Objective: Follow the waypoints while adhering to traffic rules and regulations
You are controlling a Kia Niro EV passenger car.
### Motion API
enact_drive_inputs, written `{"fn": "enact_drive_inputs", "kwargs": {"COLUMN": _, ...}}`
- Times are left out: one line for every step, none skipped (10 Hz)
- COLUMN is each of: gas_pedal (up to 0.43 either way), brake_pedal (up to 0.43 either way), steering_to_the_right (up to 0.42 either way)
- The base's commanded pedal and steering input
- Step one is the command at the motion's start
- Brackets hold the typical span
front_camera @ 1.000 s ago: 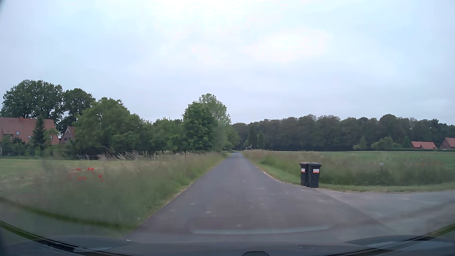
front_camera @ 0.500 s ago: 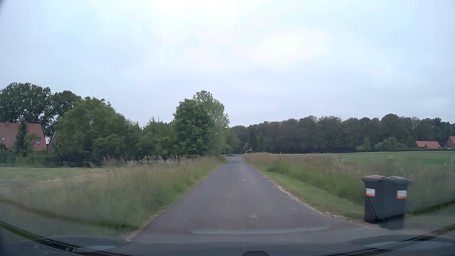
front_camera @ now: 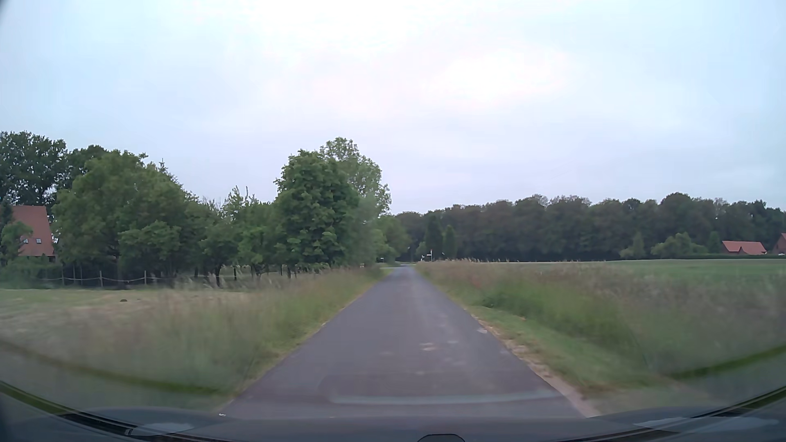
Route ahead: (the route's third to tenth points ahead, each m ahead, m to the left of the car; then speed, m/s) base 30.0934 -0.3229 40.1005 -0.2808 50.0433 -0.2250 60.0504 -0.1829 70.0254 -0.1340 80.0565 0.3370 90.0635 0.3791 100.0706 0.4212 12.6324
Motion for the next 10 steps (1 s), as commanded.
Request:
{"fn": "enact_drive_inputs", "kwargs": {"gas_pedal": 0.177, "brake_pedal": 0.000, "steering_to_the_right": 0.006}}
{"fn": "enact_drive_inputs", "kwargs": {"gas_pedal": 0.177, "brake_pedal": 0.000, "steering_to_the_right": 0.006}}
{"fn": "enact_drive_inputs", "kwargs": {"gas_pedal": 0.177, "brake_pedal": 0.000, "steering_to_the_right": 0.006}}
{"fn": "enact_drive_inputs", "kwargs": {"gas_pedal": 0.177, "brake_pedal": 0.000, "steering_to_the_right": 0.006}}
{"fn": "enact_drive_inputs", "kwargs": {"gas_pedal": 0.177, "brake_pedal": 0.000, "steering_to_the_right": 0.006}}
{"fn": "enact_drive_inputs", "kwargs": {"gas_pedal": 0.177, "brake_pedal": 0.000, "steering_to_the_right": 0.004}}
{"fn": "enact_drive_inputs", "kwargs": {"gas_pedal": 0.177, "brake_pedal": 0.000, "steering_to_the_right": 0.002}}
{"fn": "enact_drive_inputs", "kwargs": {"gas_pedal": 0.177, "brake_pedal": 0.000, "steering_to_the_right": -0.003}}
{"fn": "enact_drive_inputs", "kwargs": {"gas_pedal": 0.177, "brake_pedal": 0.000, "steering_to_the_right": -0.006}}
{"fn": "enact_drive_inputs", "kwargs": {"gas_pedal": 0.177, "brake_pedal": 0.000, "steering_to_the_right": -0.006}}
